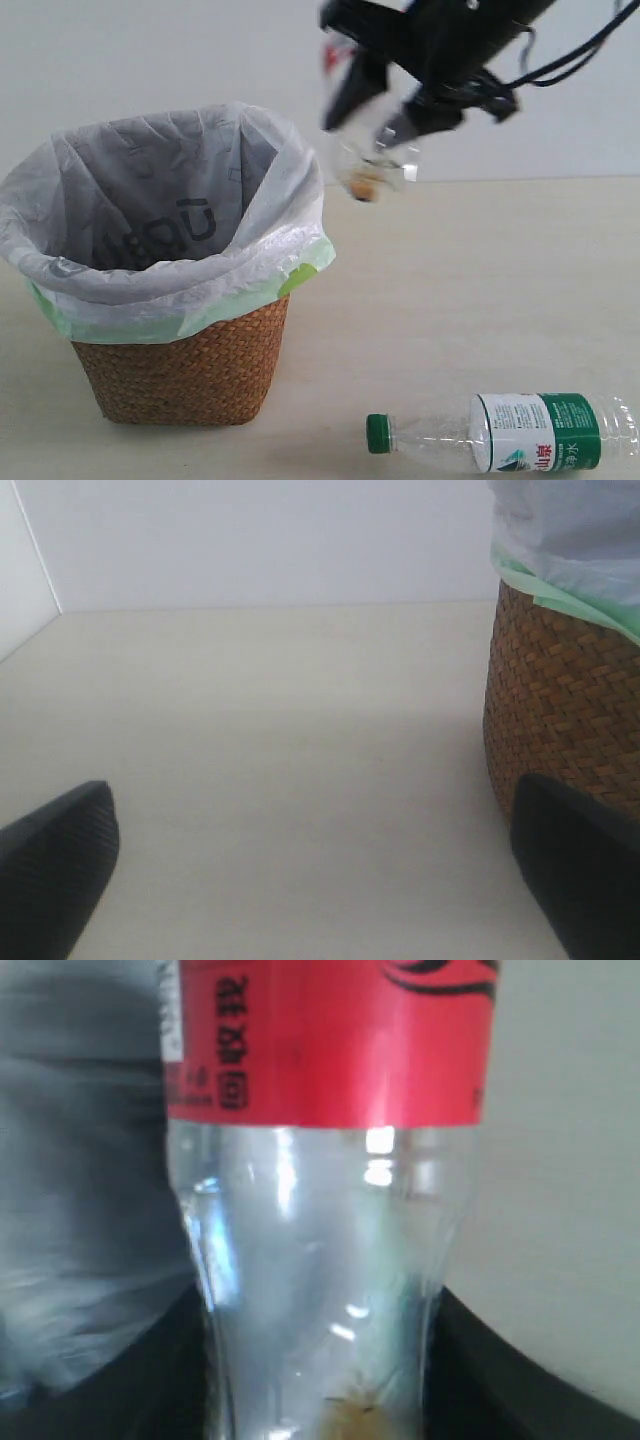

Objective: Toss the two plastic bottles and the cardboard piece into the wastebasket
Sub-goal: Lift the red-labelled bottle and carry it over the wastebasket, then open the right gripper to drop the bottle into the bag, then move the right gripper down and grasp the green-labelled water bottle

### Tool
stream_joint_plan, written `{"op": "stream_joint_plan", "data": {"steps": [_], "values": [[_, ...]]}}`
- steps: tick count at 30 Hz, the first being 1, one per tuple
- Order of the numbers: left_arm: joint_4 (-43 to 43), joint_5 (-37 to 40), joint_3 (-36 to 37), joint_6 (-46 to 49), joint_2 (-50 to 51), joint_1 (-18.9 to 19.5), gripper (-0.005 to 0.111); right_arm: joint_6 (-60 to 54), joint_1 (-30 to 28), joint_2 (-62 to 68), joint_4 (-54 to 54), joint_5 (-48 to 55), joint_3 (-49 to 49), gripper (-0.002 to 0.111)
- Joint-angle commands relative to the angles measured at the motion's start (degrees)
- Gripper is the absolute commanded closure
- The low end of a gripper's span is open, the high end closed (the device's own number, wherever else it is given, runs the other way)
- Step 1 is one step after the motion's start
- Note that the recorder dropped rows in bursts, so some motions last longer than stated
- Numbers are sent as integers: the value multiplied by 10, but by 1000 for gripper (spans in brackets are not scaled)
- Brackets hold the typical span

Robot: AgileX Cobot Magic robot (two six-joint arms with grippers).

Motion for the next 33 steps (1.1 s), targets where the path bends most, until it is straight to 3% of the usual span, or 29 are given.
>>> {"op": "stream_joint_plan", "data": {"steps": [1,3,6,18,21,29,33], "values": [[0,-4,-2,-5,-2,2,-1,-257,34,-8,376,-83,-12,98],[0,-4,-2,-5,-2,2,-1,-245,54,-8,347,-130,-24,74],[0,-4,-2,-5,-2,2,-1,-203,71,-7,275,-142,-27,8],[0,-4,-2,-5,-2,2,-1,-199,74,-7,175,-123,-27,12],[0,-4,-2,-5,-2,2,-1,-184,74,-9,72,-84,-27,12],[0,-4,-2,-5,-2,2,-1,-8,74,-15,-349,75,-31,13],[0,-4,-2,-5,-2,2,-1,-40,74,-27,-378,75,6,13]]}}
